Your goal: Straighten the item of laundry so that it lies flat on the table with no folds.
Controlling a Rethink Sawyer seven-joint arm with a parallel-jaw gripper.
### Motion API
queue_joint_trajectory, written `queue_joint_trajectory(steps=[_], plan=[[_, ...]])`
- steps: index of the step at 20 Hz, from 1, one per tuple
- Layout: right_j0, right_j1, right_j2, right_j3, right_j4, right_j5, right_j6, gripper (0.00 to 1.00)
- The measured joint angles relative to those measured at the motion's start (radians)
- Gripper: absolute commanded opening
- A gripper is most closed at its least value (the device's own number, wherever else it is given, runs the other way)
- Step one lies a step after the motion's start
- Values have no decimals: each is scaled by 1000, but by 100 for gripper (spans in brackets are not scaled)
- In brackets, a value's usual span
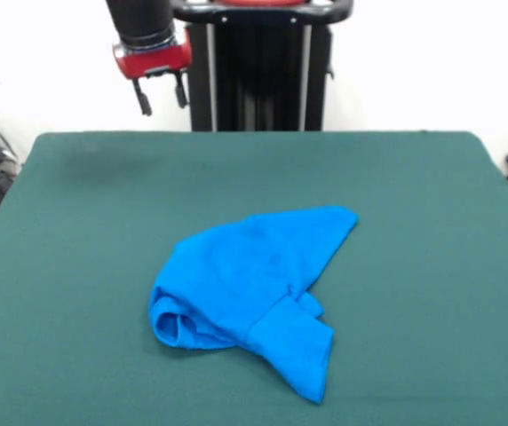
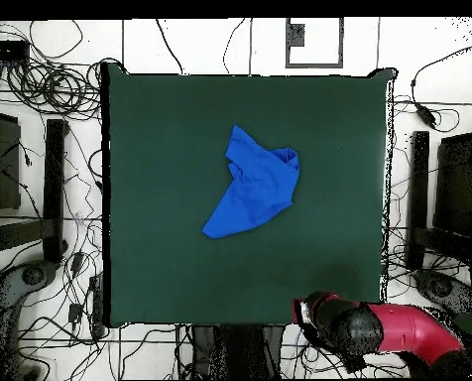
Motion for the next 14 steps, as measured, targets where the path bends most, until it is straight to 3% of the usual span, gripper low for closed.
queue_joint_trajectory(steps=[14], plan=[[51, 39, 0, -131, 5, 144, 0, 100]])
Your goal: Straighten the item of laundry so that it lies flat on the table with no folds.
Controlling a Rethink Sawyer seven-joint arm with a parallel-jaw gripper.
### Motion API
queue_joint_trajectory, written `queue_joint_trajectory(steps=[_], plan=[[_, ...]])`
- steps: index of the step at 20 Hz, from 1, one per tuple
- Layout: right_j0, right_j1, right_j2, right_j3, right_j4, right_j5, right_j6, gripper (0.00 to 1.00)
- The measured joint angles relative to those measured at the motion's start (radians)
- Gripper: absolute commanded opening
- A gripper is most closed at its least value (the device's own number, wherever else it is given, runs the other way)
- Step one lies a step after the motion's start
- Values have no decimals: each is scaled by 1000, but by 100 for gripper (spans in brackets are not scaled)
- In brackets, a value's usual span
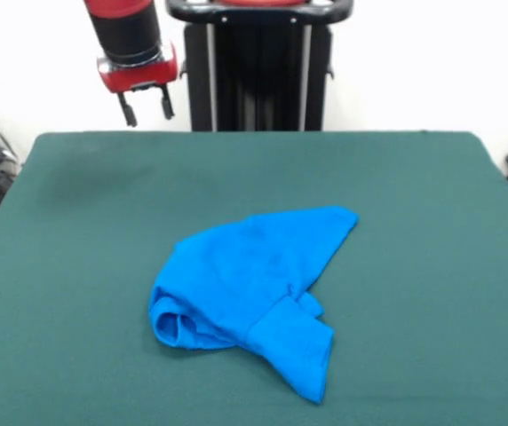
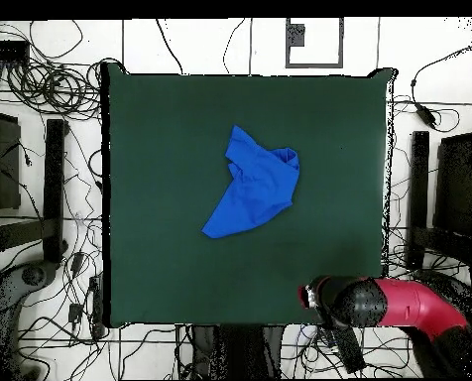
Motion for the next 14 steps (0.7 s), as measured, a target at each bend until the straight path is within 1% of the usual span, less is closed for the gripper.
queue_joint_trajectory(steps=[14], plan=[[72, 33, 0, -123, 12, 68, 0, 100]])
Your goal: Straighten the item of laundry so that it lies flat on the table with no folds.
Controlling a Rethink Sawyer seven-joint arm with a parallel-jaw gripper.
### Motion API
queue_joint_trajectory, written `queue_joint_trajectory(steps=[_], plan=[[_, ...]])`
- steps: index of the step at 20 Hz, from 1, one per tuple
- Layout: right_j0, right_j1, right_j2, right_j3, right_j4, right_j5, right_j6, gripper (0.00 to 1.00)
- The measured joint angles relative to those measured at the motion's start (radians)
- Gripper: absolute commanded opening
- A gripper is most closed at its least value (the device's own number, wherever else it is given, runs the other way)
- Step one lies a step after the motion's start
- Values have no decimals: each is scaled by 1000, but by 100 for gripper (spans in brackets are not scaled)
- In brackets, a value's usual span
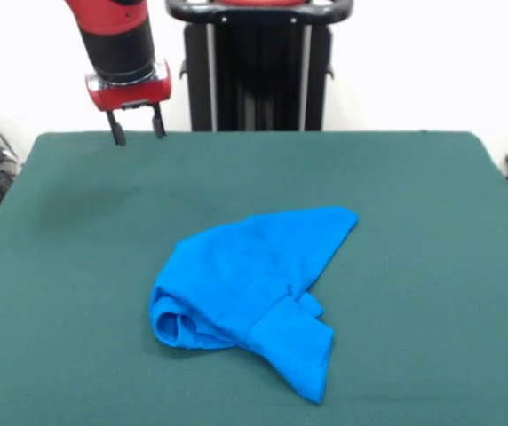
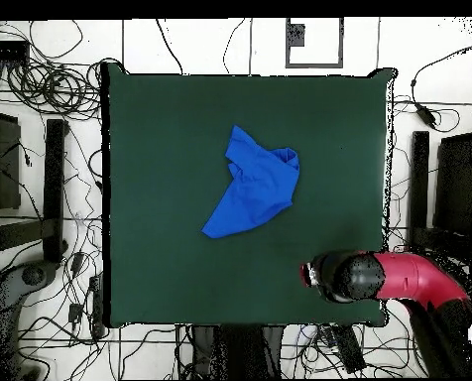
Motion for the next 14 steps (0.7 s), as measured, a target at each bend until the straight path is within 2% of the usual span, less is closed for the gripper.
queue_joint_trajectory(steps=[14], plan=[[101, 62, 0, -141, 17, 57, 0, 100]])
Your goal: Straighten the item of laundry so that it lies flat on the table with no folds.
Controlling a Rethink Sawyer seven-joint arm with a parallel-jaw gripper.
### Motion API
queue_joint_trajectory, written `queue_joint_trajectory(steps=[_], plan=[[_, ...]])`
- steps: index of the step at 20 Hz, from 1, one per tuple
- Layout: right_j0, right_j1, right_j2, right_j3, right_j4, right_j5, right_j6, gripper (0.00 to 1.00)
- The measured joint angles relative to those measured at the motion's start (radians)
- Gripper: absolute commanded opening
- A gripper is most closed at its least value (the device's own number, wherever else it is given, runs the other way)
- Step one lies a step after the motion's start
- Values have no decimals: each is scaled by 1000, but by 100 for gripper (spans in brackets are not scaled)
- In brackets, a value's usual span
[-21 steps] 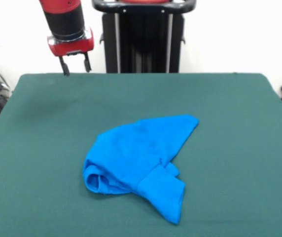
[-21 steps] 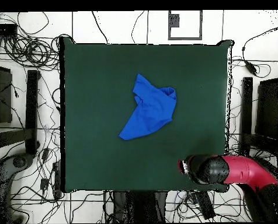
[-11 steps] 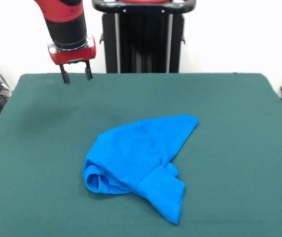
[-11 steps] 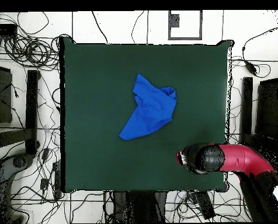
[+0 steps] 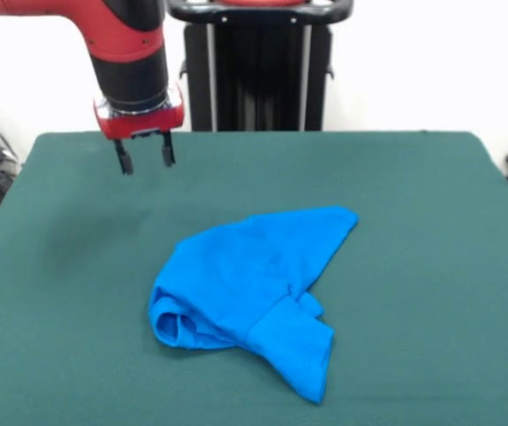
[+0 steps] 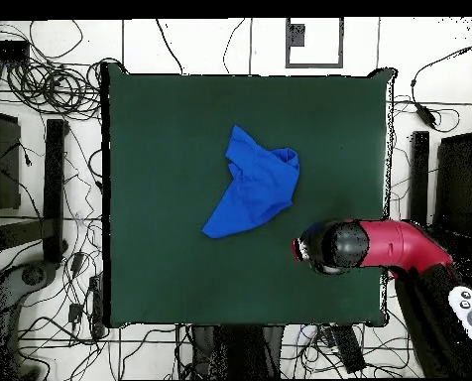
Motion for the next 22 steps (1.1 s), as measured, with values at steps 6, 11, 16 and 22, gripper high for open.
queue_joint_trajectory(steps=[6, 11, 16, 22], plan=[[21, 29, 5, -51, 17, 36, 0, 100], [23, 50, 16, -95, 37, 82, 0, 100], [23, 53, 39, -138, 40, 128, 0, 100], [24, 55, 48, -182, 40, 167, 0, 100]])
